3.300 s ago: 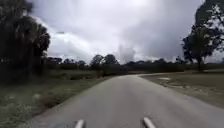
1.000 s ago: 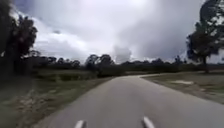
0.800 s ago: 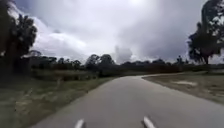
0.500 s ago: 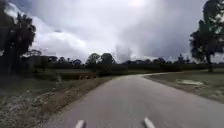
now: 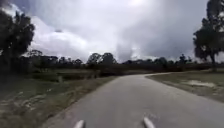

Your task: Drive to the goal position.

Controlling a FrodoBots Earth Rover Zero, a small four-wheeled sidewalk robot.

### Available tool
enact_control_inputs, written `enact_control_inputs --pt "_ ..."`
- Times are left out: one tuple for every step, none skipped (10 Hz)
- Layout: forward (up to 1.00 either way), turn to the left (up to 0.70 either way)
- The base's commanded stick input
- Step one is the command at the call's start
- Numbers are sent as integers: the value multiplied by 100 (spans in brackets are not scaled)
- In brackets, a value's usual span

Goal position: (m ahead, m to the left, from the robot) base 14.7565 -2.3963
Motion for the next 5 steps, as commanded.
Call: enact_control_inputs --pt "85 0" --pt "85 0" --pt "85 0" --pt "85 0" --pt "85 -2"
